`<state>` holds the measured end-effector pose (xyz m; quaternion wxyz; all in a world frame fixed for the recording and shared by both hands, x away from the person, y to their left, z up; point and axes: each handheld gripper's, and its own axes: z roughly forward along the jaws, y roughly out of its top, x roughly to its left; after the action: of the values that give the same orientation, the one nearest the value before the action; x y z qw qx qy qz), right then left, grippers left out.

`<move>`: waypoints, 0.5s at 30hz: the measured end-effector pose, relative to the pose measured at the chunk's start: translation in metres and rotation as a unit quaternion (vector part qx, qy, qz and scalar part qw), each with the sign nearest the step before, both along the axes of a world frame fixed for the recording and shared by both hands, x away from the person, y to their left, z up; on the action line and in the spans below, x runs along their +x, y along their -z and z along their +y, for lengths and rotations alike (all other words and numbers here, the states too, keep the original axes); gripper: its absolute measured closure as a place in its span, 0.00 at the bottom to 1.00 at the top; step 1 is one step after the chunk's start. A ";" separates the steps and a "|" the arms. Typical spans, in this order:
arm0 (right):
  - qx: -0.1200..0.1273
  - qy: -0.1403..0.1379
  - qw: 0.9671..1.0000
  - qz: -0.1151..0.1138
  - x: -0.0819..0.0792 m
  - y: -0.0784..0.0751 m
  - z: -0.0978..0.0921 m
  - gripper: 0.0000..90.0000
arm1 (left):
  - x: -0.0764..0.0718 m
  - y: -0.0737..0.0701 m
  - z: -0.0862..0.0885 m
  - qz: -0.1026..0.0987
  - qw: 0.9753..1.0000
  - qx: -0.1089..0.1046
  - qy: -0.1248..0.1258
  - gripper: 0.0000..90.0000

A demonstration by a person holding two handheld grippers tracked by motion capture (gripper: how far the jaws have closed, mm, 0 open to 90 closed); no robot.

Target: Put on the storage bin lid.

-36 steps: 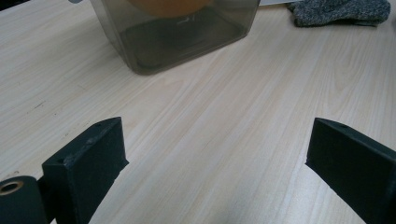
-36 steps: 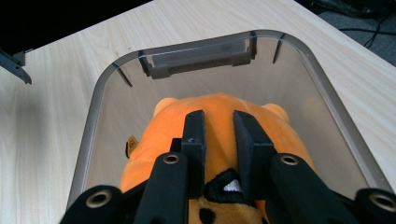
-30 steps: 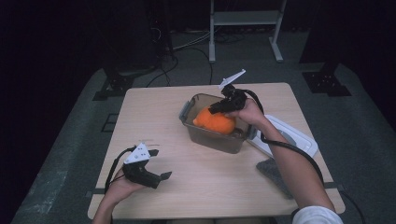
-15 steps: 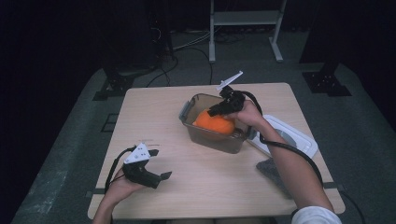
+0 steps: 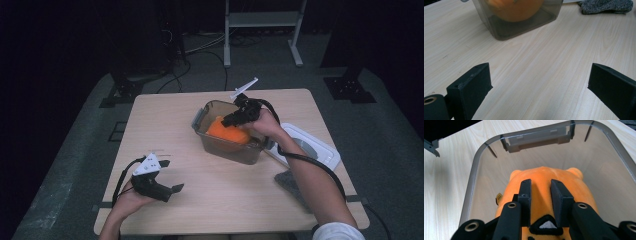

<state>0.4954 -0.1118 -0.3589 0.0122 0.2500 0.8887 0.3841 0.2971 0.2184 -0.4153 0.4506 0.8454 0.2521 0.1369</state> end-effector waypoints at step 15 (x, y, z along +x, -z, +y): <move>0.005 -0.006 1.000 0.001 -0.003 -0.006 0.000 0.85 | 0.000 0.000 -0.001 0.001 1.000 0.001 0.001 0.04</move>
<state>0.4927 -0.1123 -0.3531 0.0077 0.2447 0.8883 0.3885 0.2969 0.2178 -0.4149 0.4493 0.8463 0.2517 0.1363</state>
